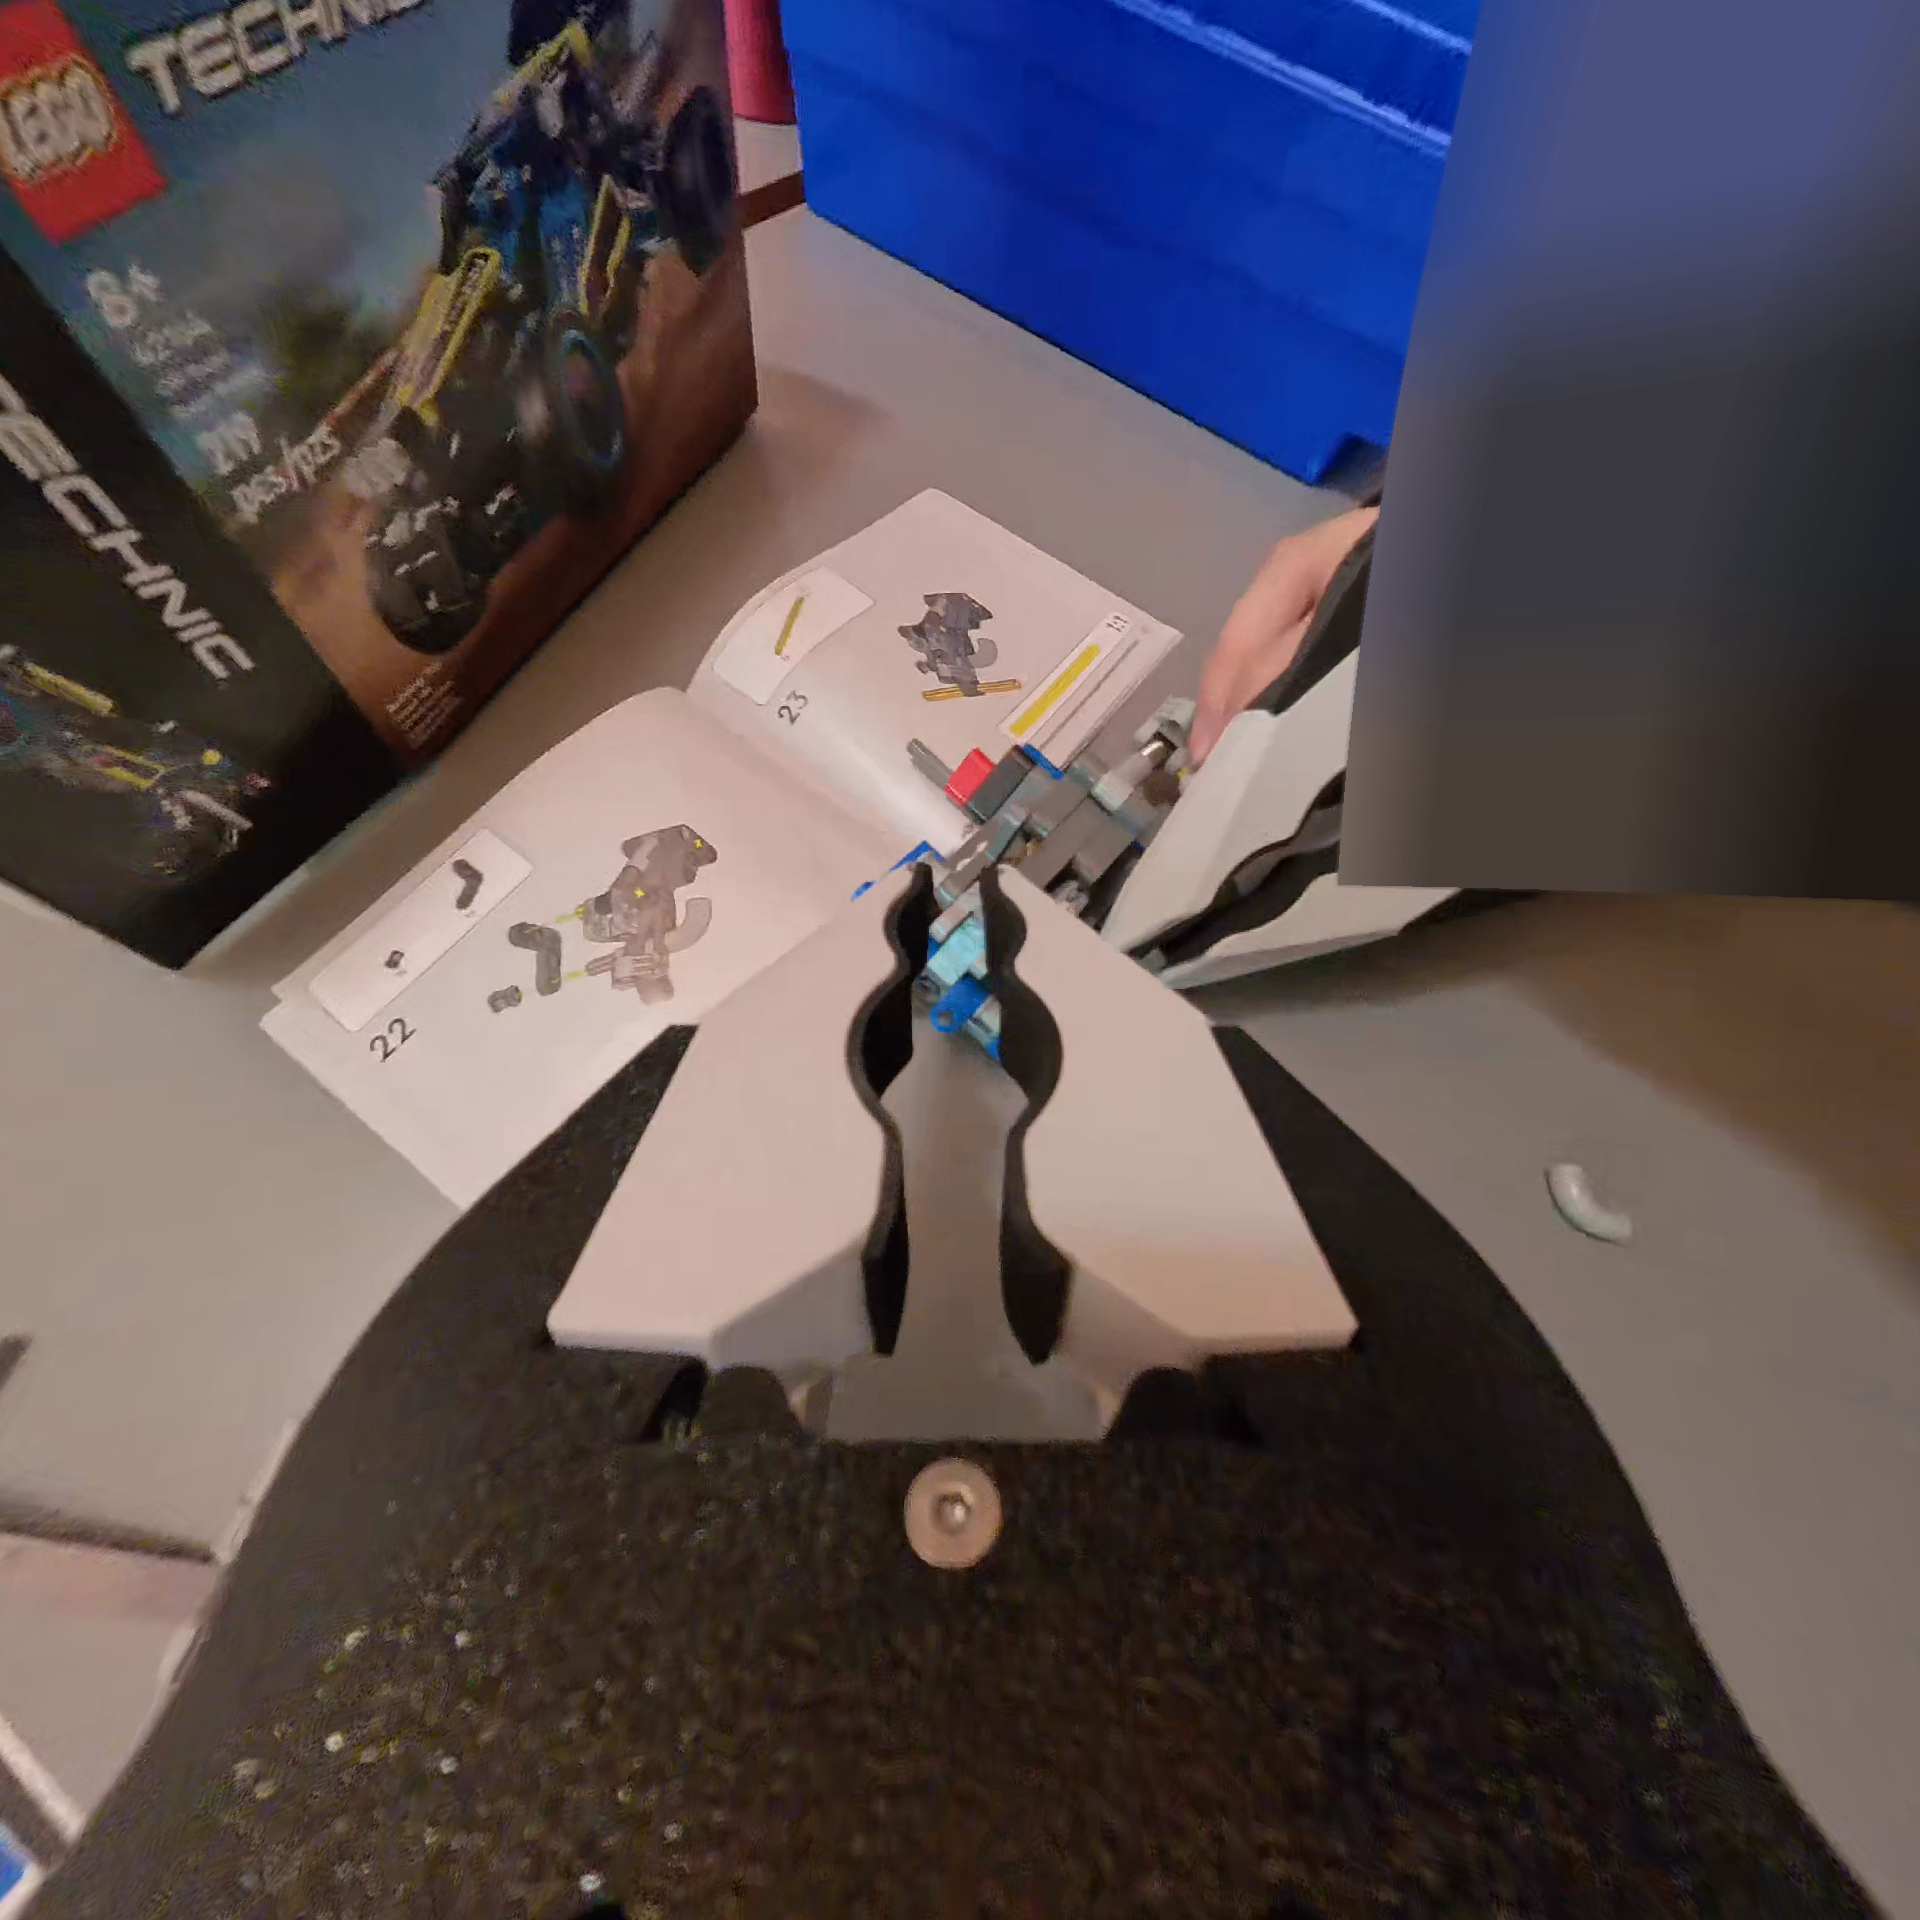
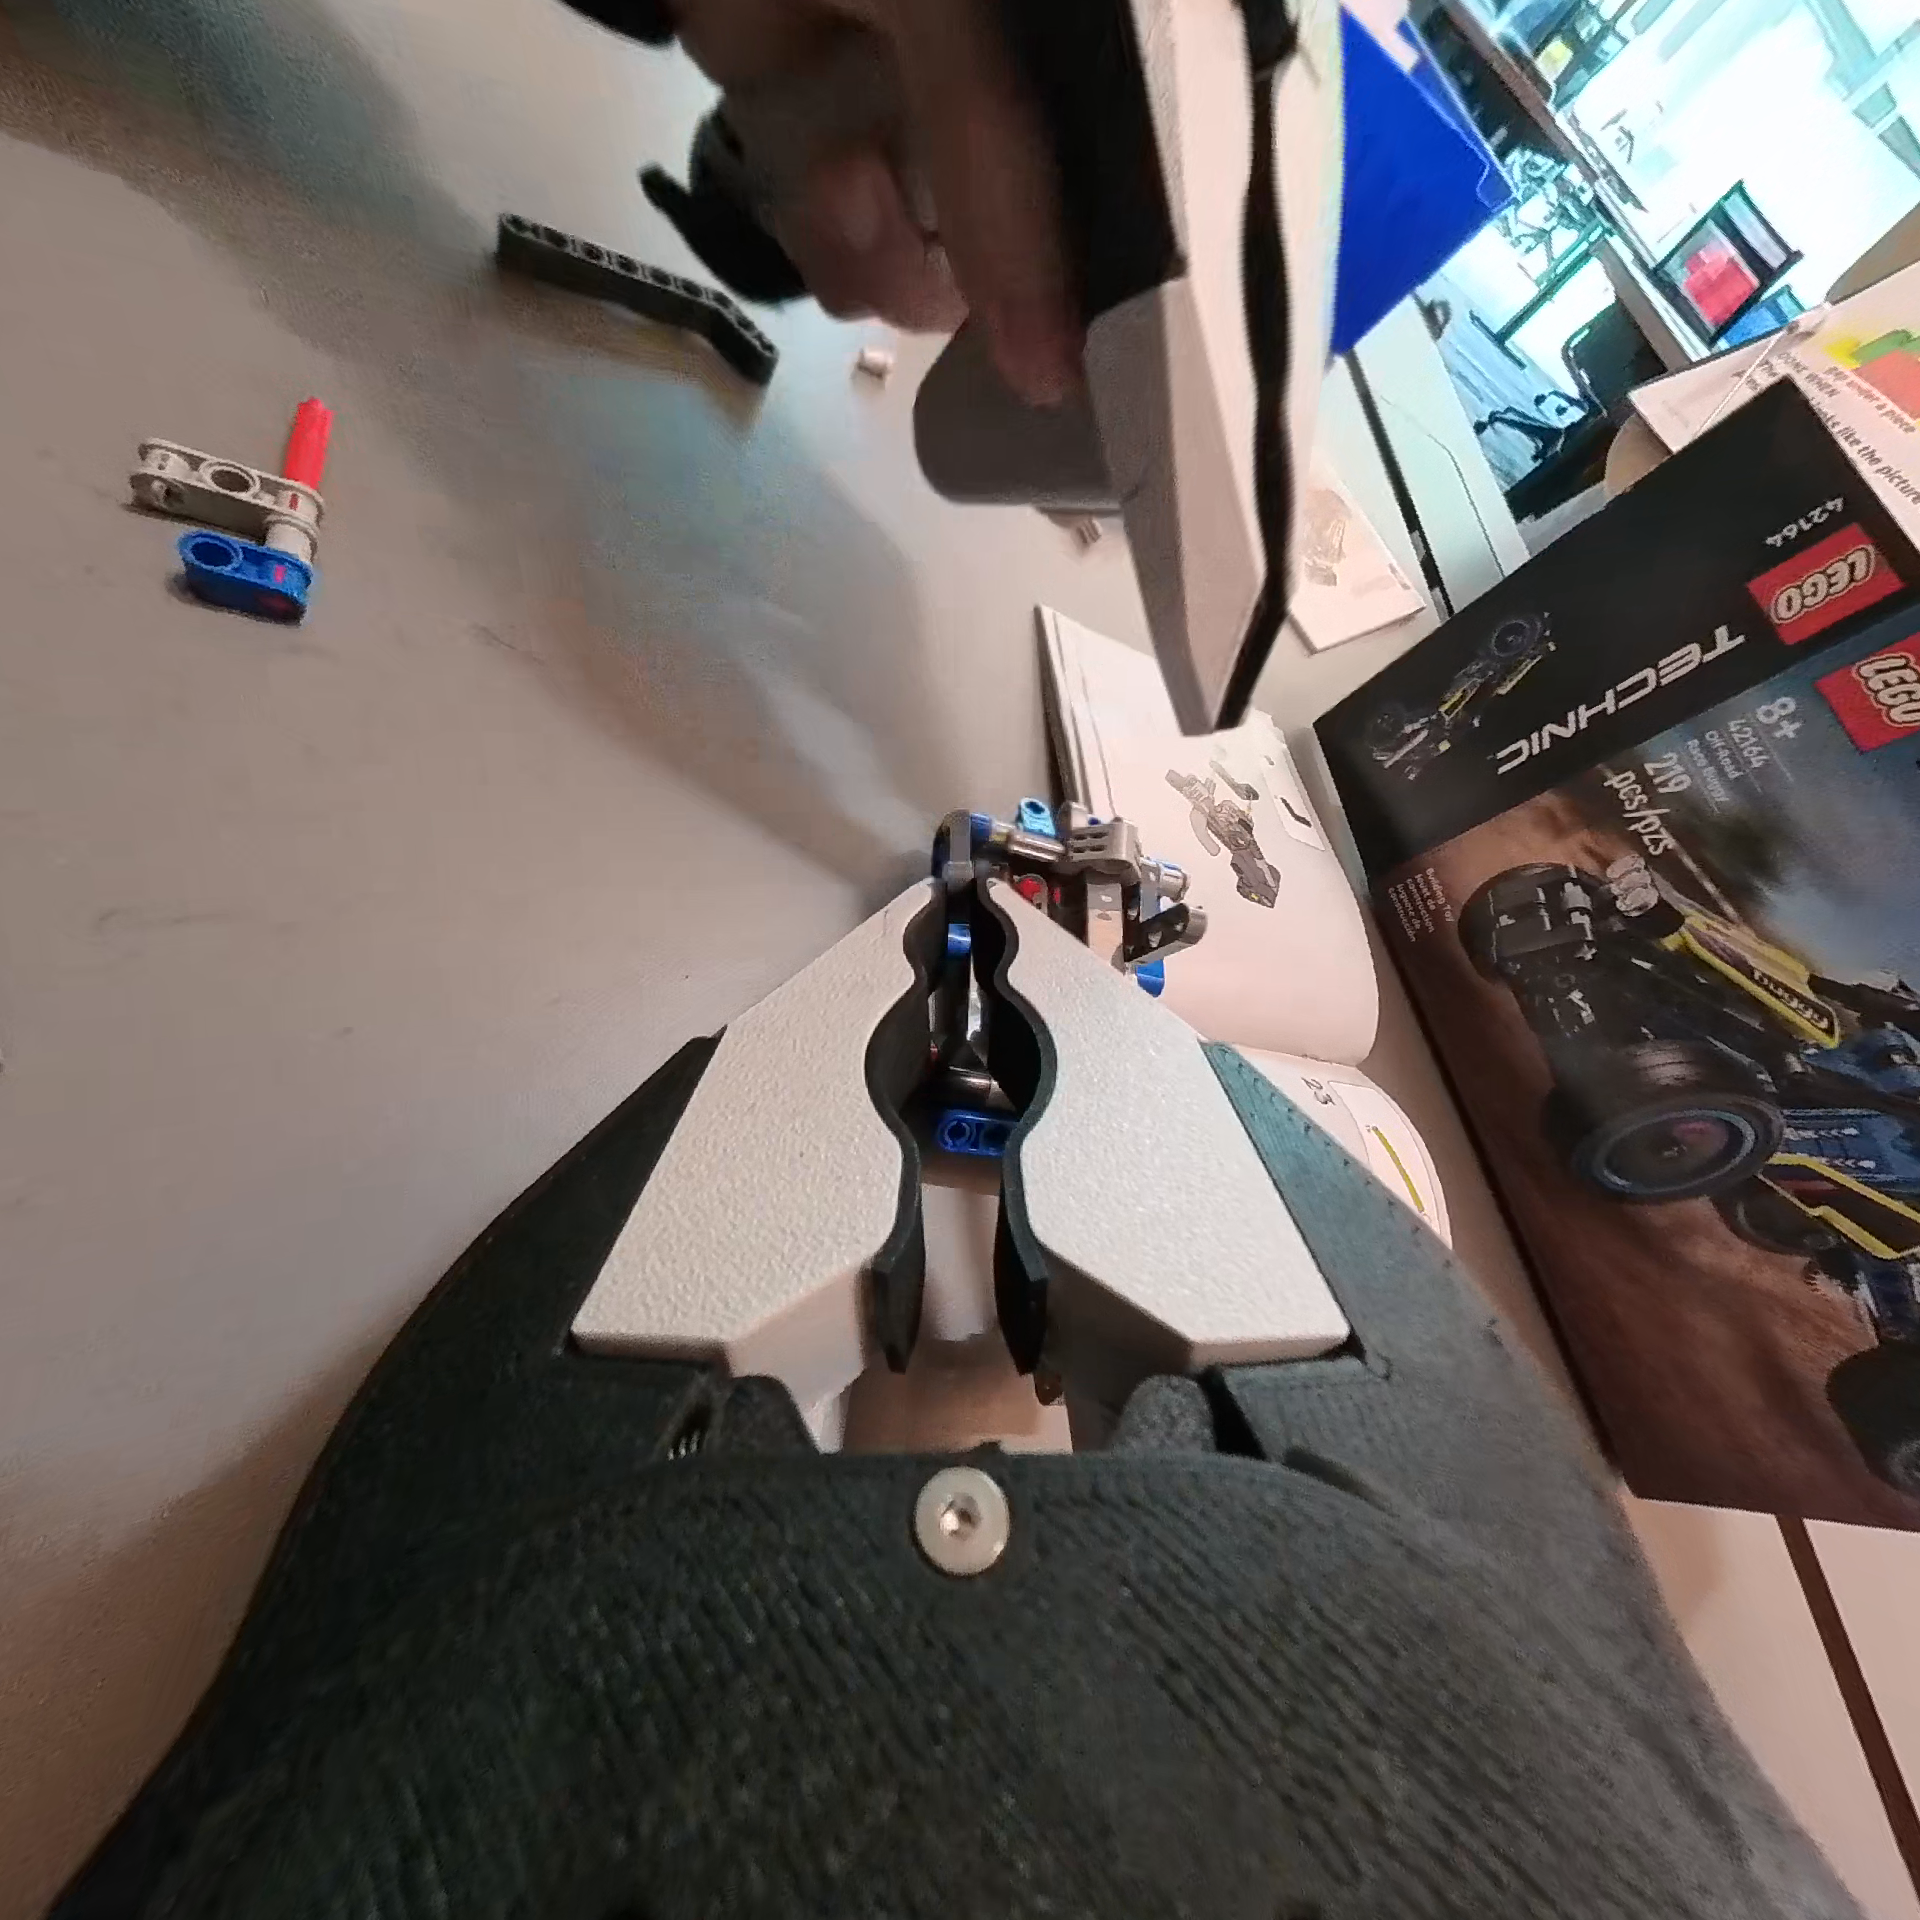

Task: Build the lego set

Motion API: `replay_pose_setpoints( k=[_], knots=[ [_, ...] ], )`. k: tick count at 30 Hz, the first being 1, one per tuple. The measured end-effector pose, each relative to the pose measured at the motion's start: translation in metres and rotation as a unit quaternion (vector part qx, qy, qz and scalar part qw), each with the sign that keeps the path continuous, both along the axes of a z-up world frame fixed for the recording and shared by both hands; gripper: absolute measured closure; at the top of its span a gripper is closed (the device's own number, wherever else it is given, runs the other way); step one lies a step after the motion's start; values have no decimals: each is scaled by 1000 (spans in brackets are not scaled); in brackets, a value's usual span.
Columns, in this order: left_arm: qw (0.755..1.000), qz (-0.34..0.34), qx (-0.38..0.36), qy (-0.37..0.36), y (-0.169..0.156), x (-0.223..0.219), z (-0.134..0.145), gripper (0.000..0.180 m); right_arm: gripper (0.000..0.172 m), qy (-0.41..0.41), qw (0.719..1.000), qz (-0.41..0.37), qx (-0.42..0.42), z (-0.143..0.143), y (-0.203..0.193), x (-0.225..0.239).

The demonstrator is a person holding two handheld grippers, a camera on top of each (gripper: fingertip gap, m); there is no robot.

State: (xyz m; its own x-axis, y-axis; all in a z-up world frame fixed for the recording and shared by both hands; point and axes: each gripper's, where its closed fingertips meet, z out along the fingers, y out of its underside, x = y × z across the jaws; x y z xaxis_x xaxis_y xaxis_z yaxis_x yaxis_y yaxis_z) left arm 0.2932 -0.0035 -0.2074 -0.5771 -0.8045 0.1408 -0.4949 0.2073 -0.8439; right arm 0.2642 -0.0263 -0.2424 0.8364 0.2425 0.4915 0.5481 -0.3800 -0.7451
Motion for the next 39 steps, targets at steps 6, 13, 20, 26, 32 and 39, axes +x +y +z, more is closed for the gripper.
replay_pose_setpoints(
  k=[6, 13, 20, 26, 32, 39],
  knots=[
    [995, 30, 66, 65, -10, -3, -15, 172, 171, -19, 1000, 4, 2, -1, 0, -1],
    [992, 52, 57, 96, -12, -3, -24, 168, 171, -25, 1000, 4, 5, -1, 0, -1],
    [991, 76, 52, 99, -9, 2, -29, 173, 171, -23, 1000, 3, 12, 1, 0, -1],
    [986, 85, -60, 128, -10, 1, -26, 174, 172, -18, 1000, -1, 22, 5, 0, 0],
    [960, 102, -199, 167, -11, -1, -28, 175, 171, 0, 999, -27, 28, 9, 1, -1],
    [940, 130, -271, 163, -12, -4, -29, 176, 172, 15, 997, -71, 21, 7, 1, -3]
  ],
)
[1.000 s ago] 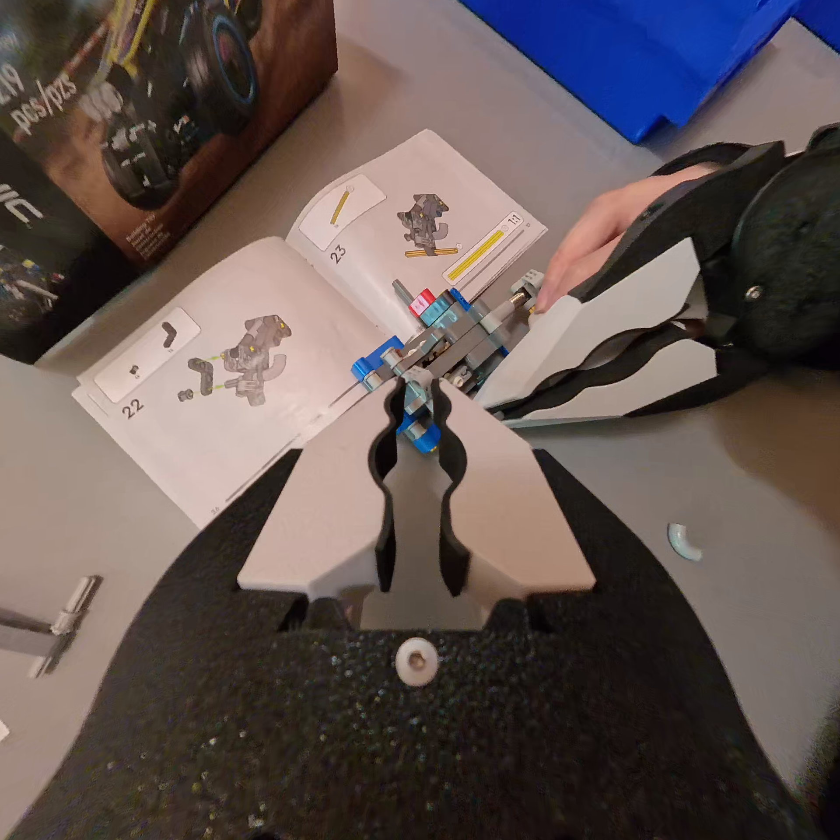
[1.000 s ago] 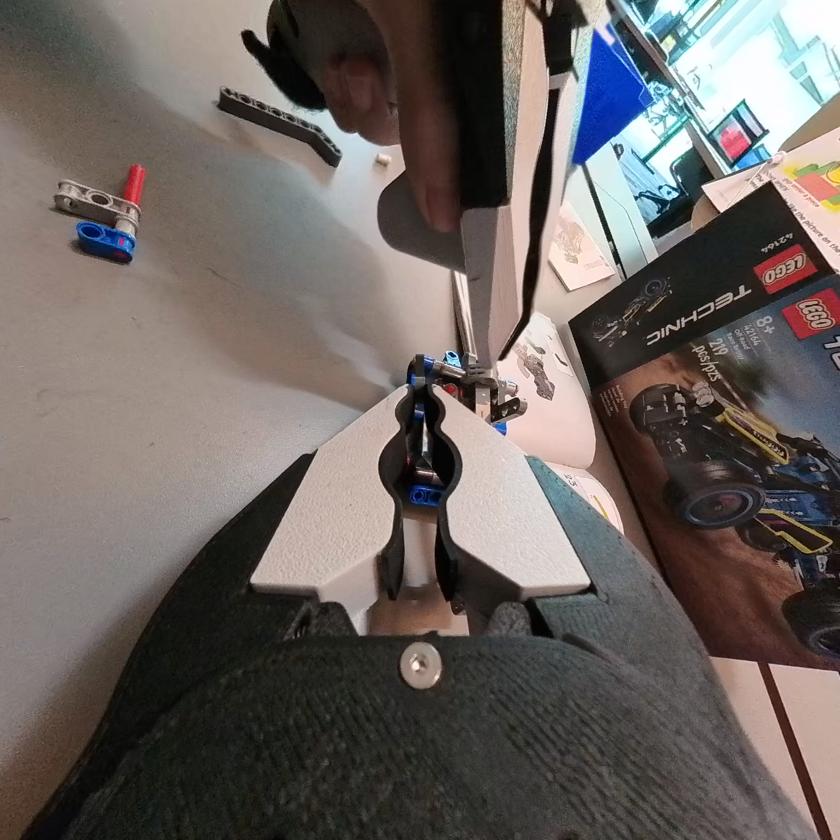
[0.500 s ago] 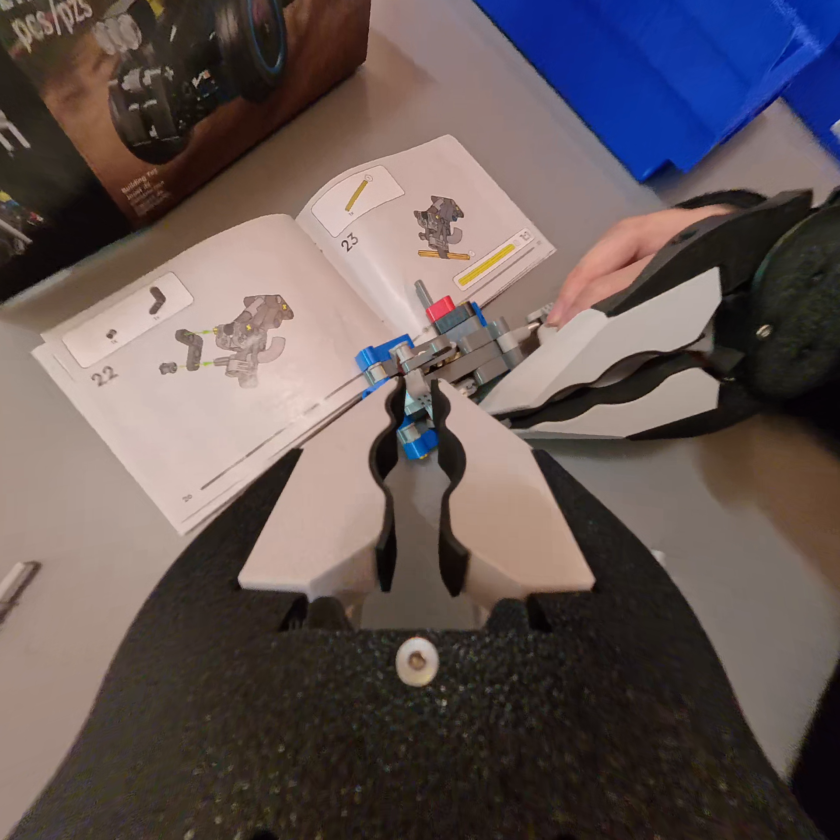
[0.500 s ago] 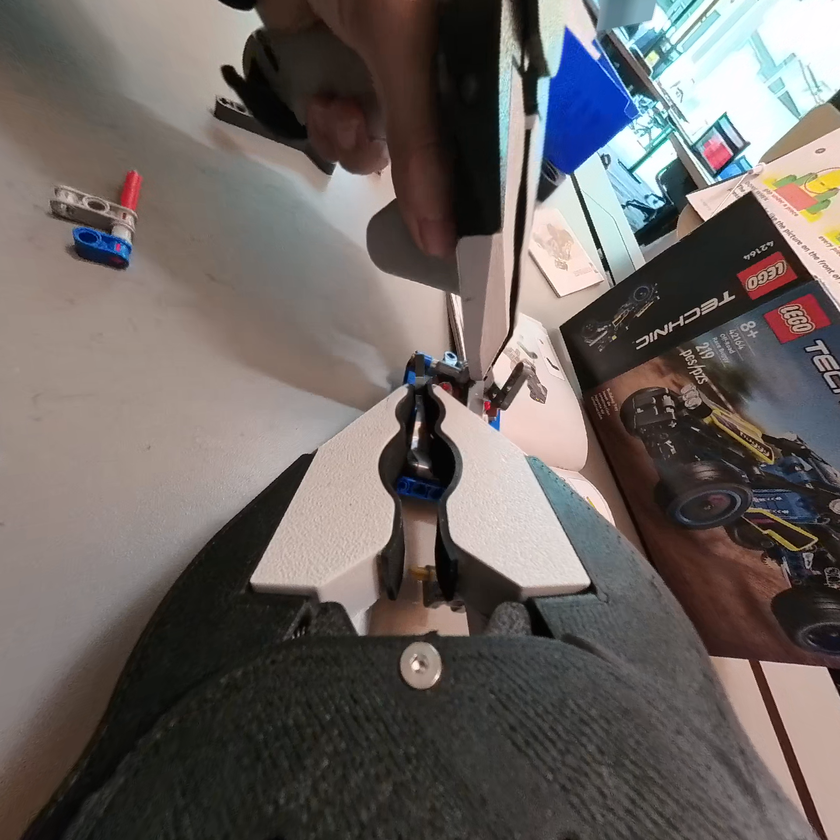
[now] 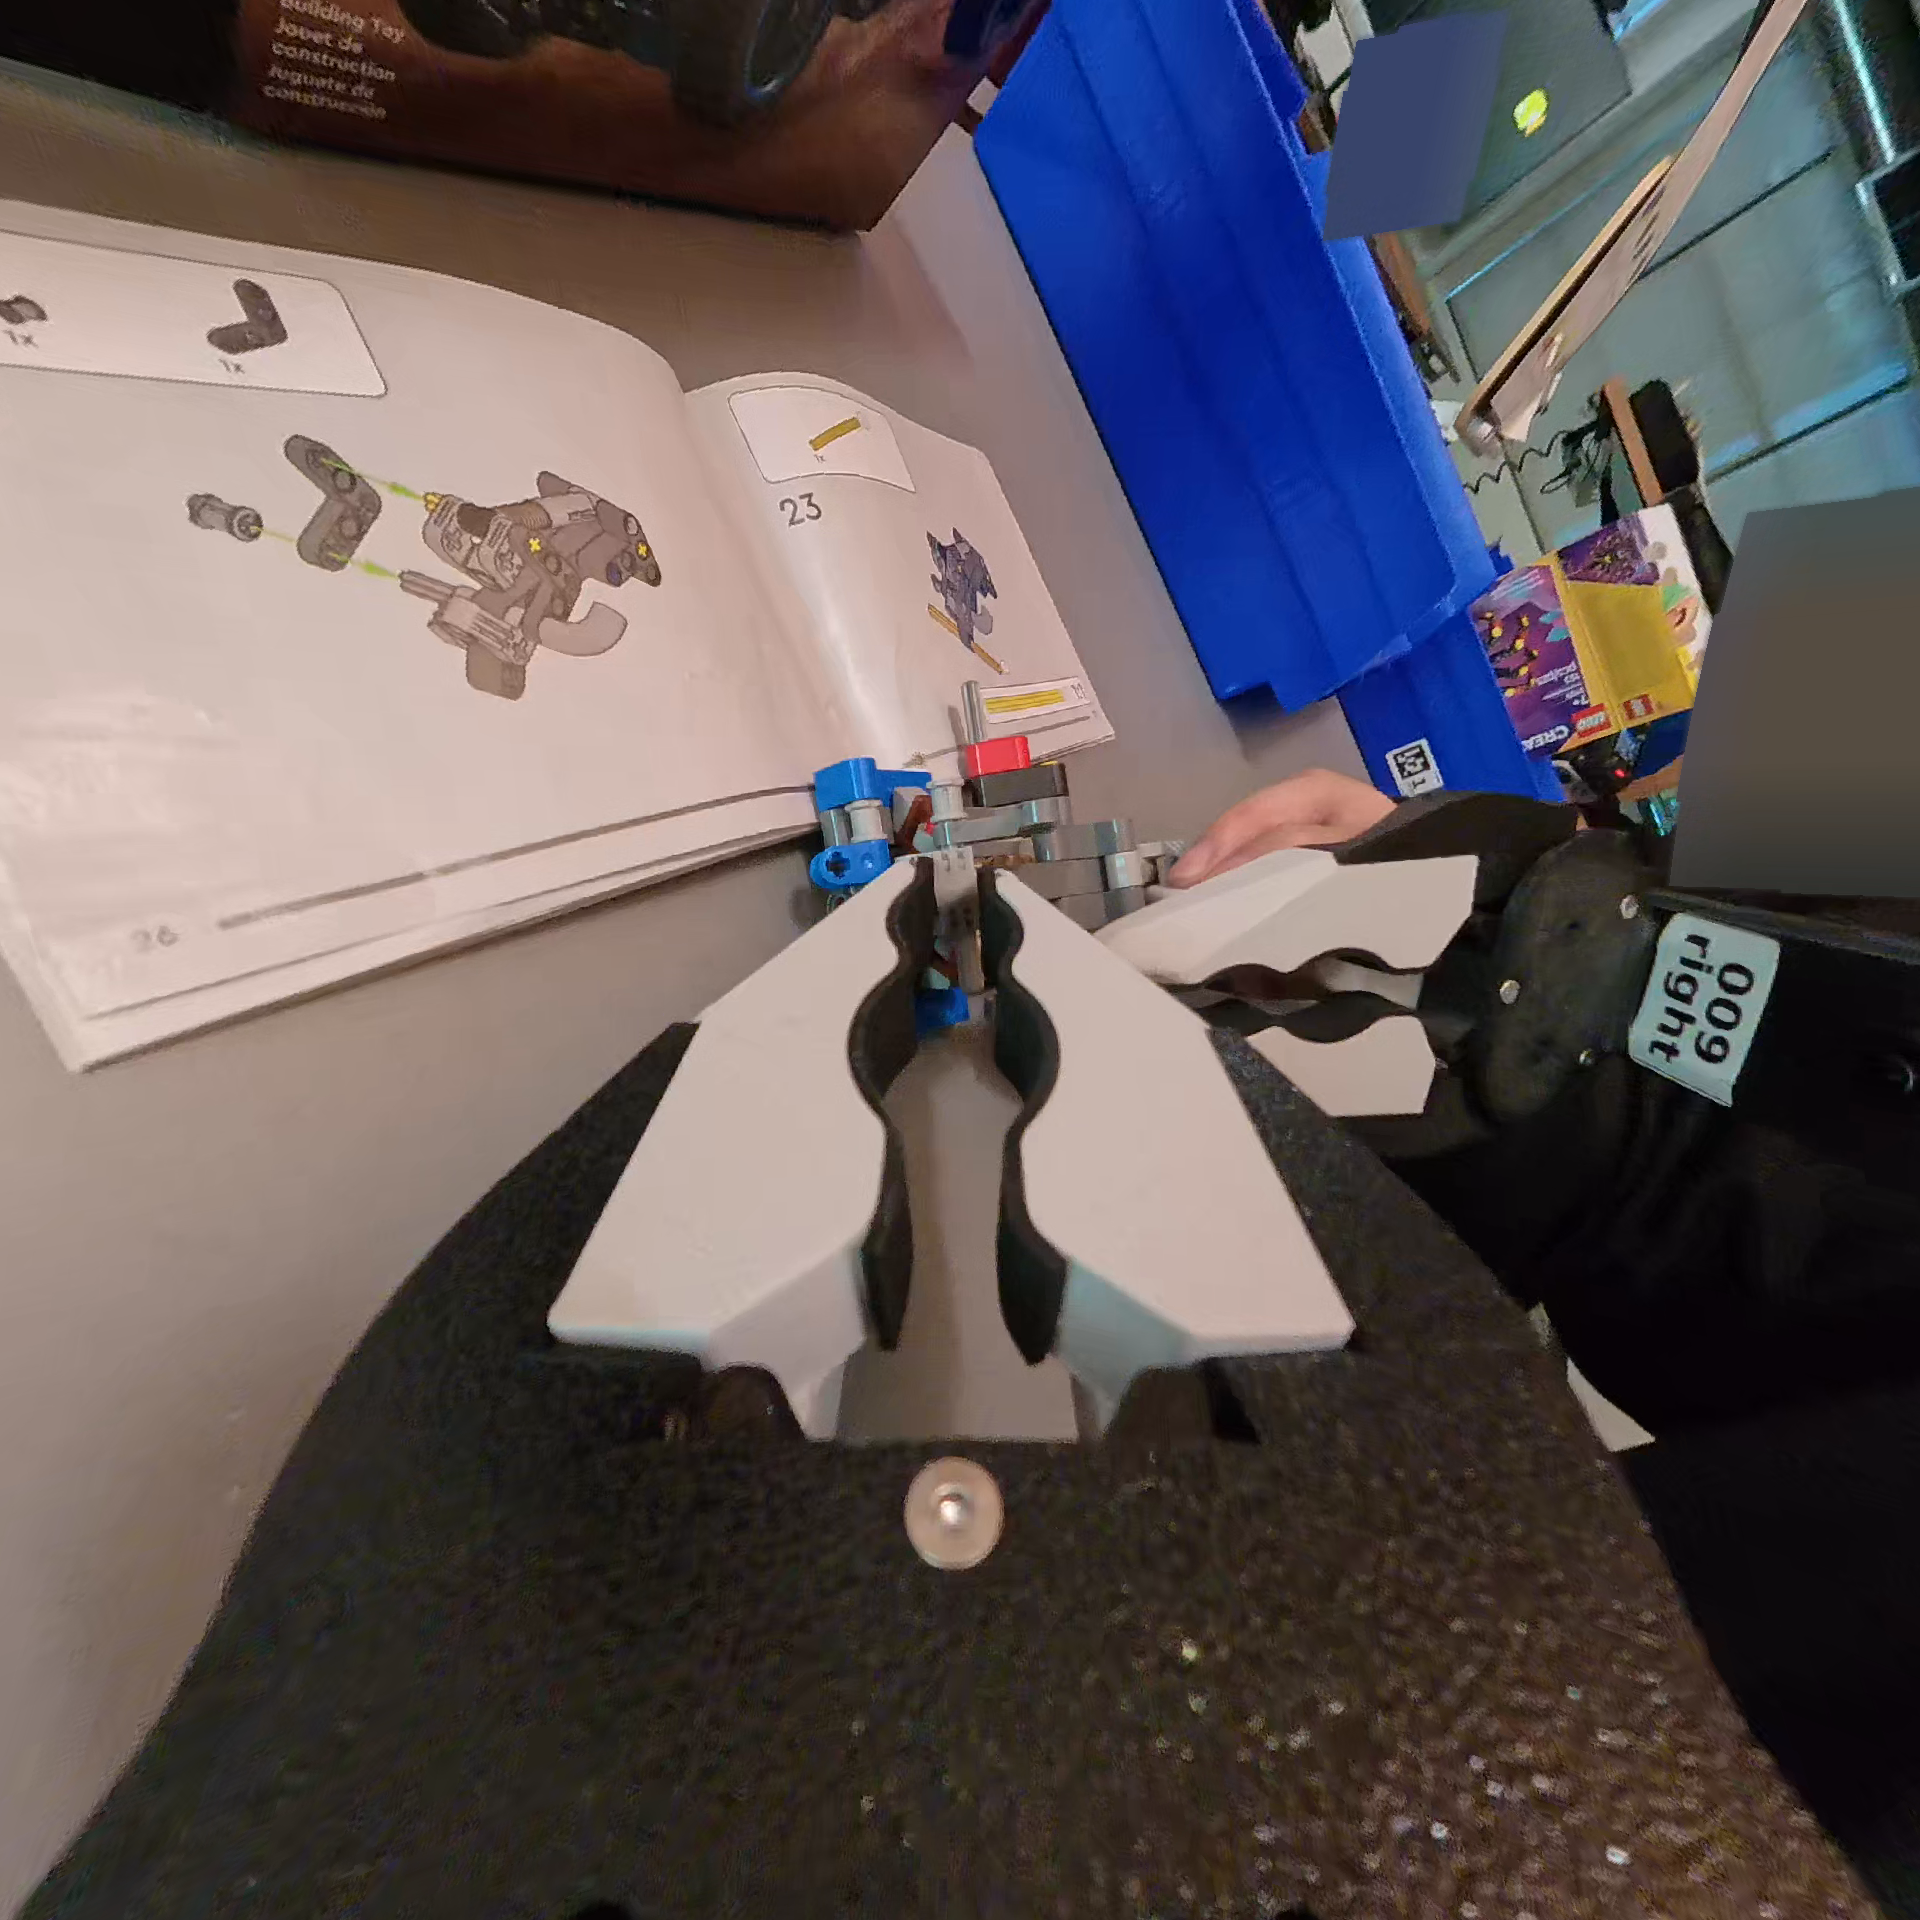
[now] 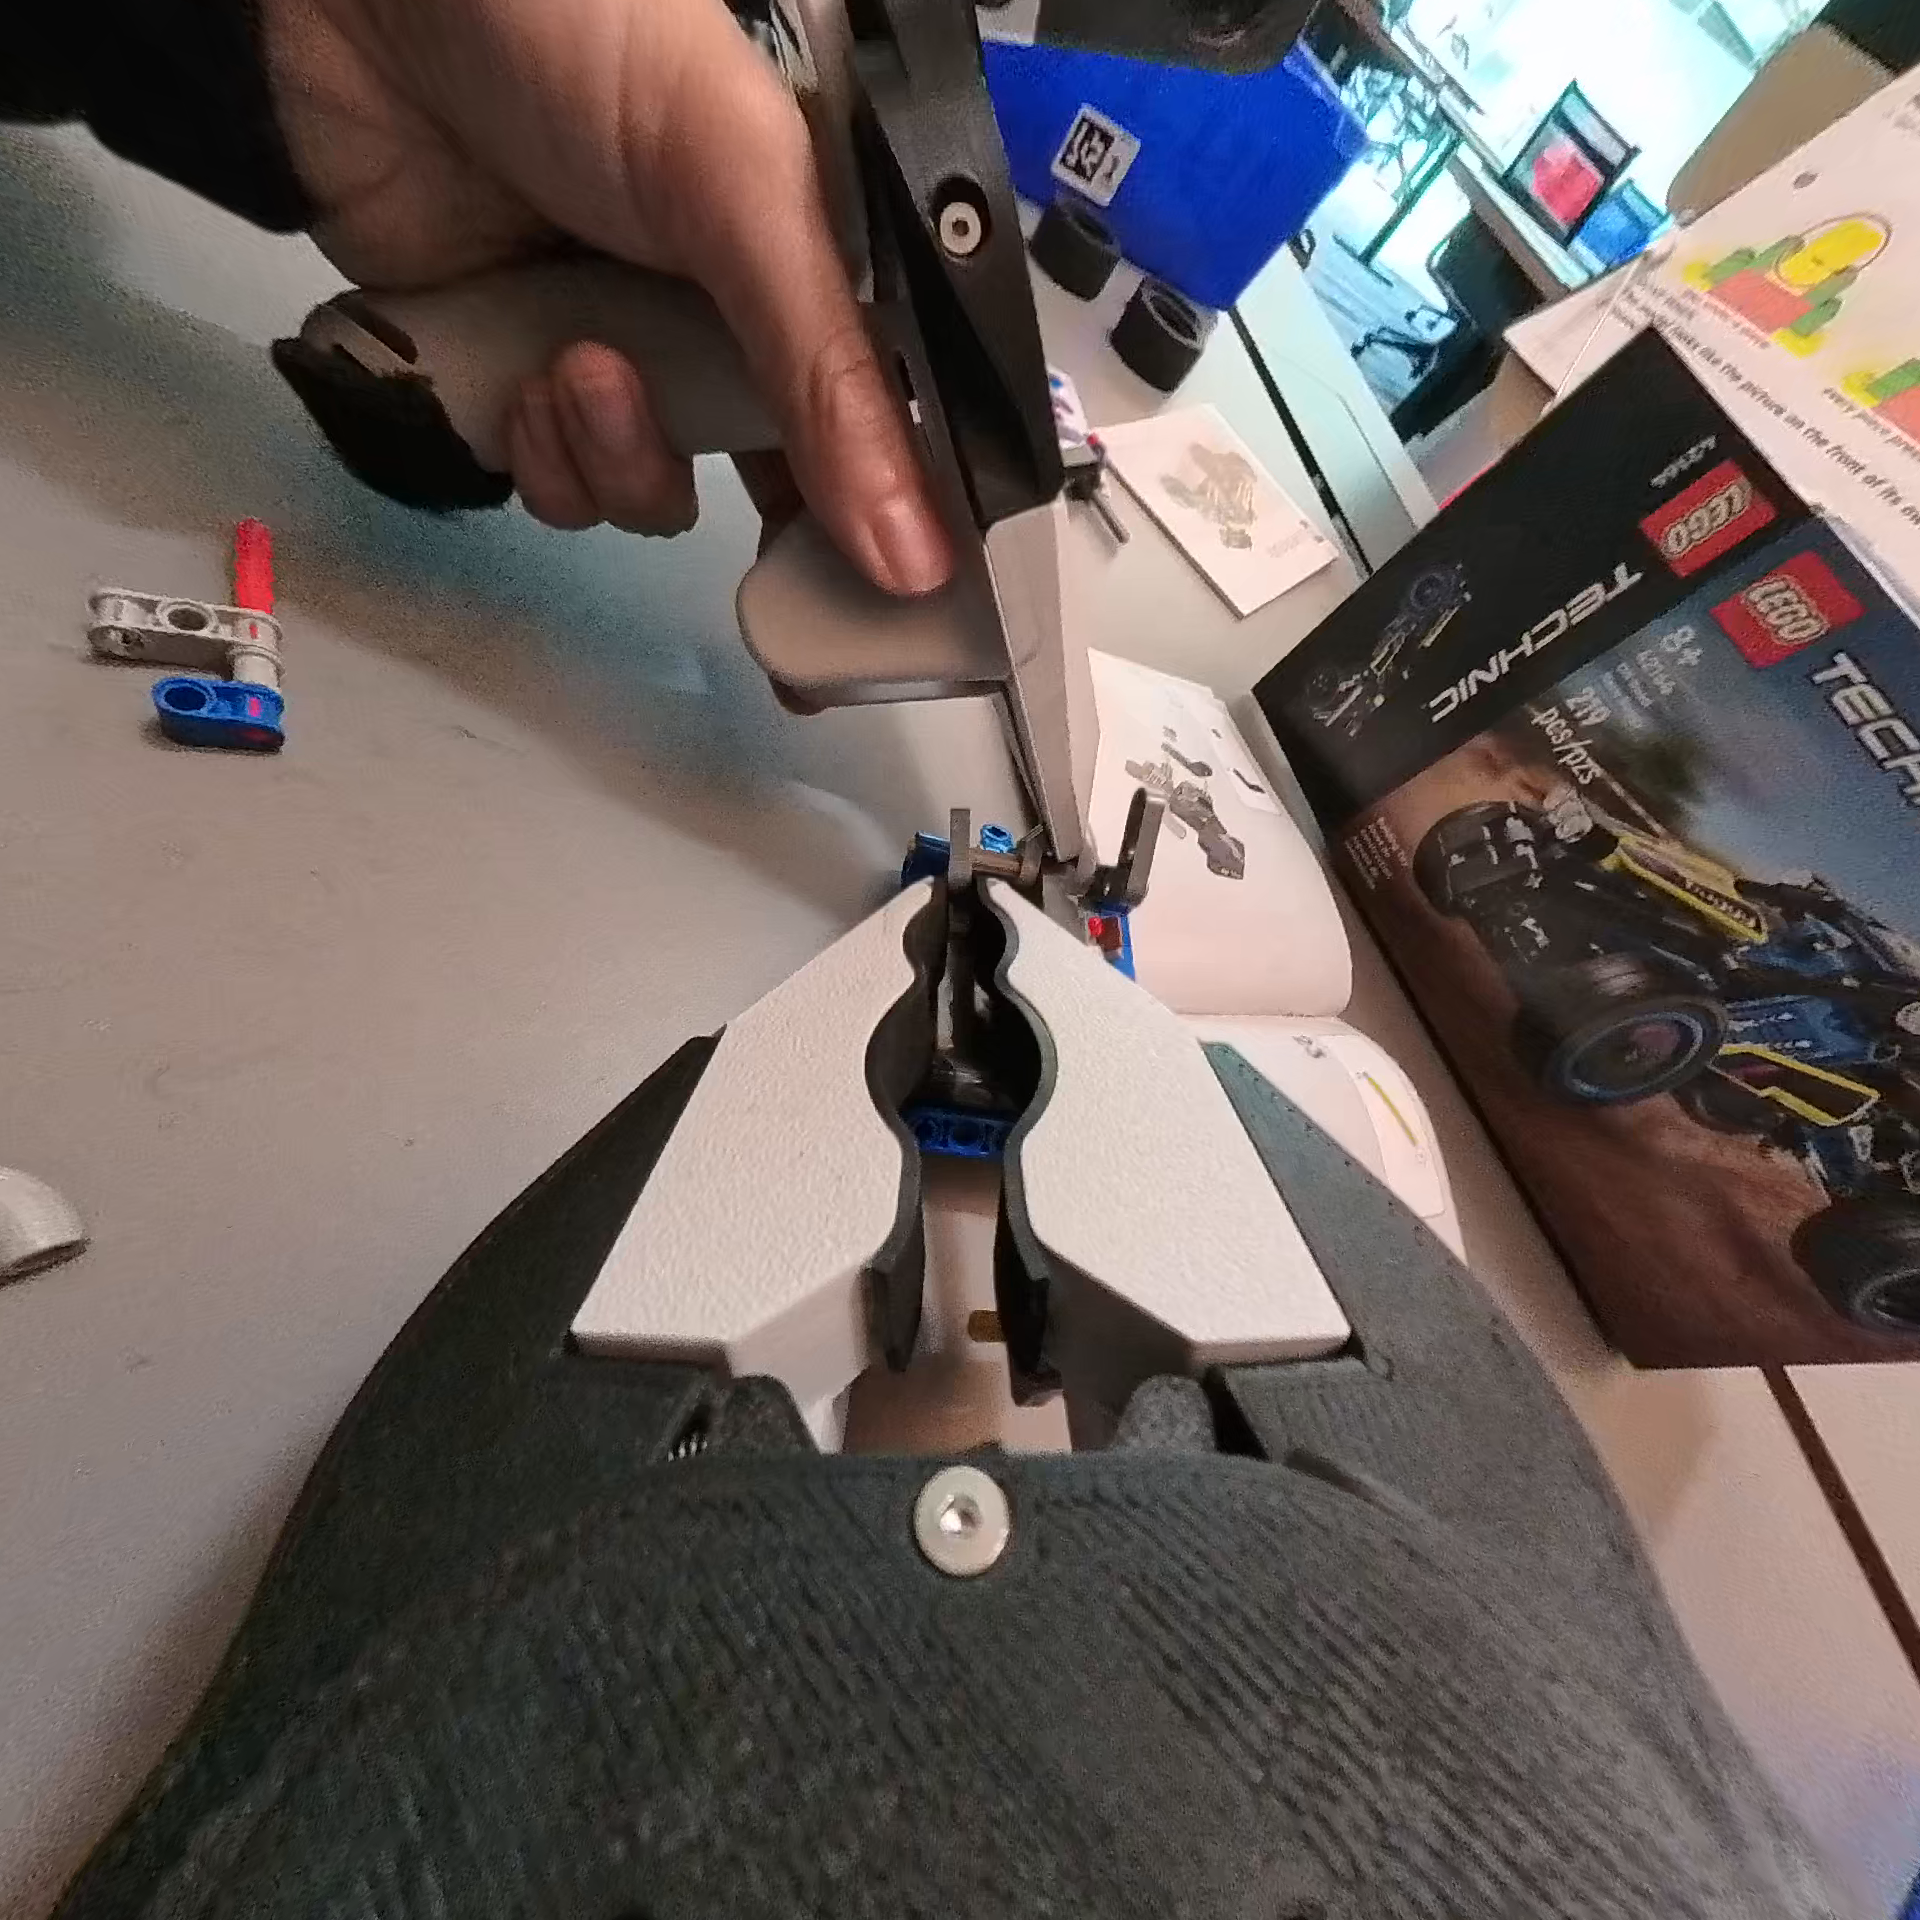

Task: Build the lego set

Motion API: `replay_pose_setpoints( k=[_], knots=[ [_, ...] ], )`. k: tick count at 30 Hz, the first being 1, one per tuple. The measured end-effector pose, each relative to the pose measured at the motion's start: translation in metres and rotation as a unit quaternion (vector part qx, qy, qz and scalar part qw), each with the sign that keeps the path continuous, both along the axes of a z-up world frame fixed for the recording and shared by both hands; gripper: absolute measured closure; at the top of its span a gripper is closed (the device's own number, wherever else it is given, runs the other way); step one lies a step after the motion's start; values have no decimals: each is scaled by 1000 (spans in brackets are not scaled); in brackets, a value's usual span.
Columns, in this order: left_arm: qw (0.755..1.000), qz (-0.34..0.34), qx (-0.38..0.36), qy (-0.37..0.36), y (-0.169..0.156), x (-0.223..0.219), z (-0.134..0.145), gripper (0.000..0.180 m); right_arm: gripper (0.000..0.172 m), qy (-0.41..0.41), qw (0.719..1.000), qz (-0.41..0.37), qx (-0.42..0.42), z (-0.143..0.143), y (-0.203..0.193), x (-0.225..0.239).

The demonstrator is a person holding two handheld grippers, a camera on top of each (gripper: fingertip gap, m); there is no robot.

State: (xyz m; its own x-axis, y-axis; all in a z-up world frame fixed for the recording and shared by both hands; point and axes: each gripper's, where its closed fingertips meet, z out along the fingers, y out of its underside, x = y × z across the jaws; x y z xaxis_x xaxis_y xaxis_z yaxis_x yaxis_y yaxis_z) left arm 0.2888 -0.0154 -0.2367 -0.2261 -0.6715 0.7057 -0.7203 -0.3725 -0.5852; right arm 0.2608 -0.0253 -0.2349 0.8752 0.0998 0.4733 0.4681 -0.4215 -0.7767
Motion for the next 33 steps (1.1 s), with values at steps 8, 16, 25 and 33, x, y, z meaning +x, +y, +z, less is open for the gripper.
replay_pose_setpoints(
  k=[8, 16, 25, 33],
  knots=[
    [999, 27, -9, -28, -2, -3, 0, 176, 172, 4, 1000, -26, -6, -2, 0, -1],
    [995, 66, -71, -27, -5, 0, 2, 177, 171, 34, 997, -71, -19, -5, -5, -1],
    [990, 97, -96, -21, -6, -1, 2, 177, 171, 89, 988, -128, 2, 2, -14, -3],
    [990, 87, -106, -18, -9, -3, 3, 177, 171, 101, 984, -144, -15, -3, -7, -11]
  ],
)
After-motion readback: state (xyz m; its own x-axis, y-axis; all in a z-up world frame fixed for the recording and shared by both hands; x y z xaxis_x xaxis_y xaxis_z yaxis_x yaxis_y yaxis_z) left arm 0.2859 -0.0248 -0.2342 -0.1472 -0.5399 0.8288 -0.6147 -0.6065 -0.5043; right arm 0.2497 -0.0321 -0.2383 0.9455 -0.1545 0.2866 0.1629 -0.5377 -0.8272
